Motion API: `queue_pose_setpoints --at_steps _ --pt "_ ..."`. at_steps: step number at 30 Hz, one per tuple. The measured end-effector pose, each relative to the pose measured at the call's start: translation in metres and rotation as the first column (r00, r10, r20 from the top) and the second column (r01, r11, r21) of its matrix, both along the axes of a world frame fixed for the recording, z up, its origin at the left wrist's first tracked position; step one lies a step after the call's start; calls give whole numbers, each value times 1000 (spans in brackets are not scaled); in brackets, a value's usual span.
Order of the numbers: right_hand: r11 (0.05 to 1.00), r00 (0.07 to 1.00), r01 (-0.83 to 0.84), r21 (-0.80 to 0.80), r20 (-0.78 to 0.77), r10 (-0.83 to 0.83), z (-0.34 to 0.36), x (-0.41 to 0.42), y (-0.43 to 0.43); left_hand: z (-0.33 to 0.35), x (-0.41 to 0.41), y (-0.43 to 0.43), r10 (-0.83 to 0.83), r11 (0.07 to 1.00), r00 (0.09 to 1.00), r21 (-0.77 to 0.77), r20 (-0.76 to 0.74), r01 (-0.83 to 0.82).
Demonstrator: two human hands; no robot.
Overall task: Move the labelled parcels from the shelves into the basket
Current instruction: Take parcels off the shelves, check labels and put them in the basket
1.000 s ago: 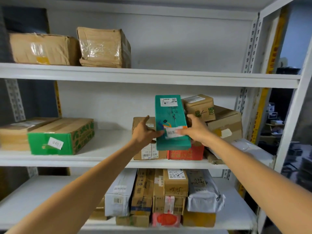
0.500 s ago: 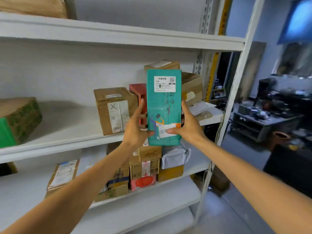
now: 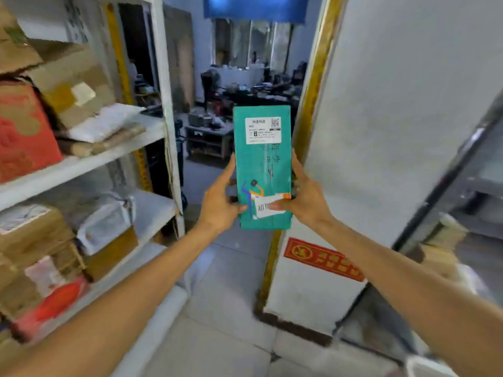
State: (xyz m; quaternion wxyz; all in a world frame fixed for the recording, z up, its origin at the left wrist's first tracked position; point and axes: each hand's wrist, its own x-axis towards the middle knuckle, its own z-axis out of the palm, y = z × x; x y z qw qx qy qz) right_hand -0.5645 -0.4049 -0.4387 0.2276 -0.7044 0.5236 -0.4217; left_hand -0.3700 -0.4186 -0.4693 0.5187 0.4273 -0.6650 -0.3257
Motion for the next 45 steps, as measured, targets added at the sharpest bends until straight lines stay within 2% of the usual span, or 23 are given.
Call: queue_pose_setpoints --at_steps 4,9,12,17,25,31,37,42,45 --pt "953 954 299 40 6 -300 -7 -98 41 -5 -110 -6 -220 975 975 32 38 219" --pt "799 798 600 37 38 -601 -17 -215 101 -6 -258 6 -460 887 880 24 121 461" --pt "678 673 733 56 90 -735 -26 -270 138 -9 -336 16 -604 794 782 37 153 607" --pt "450 439 889 83 125 -890 -48 -347 194 -22 -453 40 -817 572 550 119 173 812" --pt "200 189 970 139 89 -978 -65 -413 237 -43 -580 58 -937 327 291 195 193 925" --pt "25 17 986 167 50 -999 -75 -454 264 -53 -650 87 -991 116 94 276 92 954" --pt "-135 -154 960 244 62 -986 -91 -482 287 -77 -718 114 -985 -71 -116 326 124 943" --pt "-305 -320 896 322 -6 -947 -117 -489 301 -102 -749 135 -950 -220 -286 382 127 898" --pt "-359 -379 856 372 -19 -925 -135 -487 309 -121 -754 148 -928 -282 -358 436 102 855"
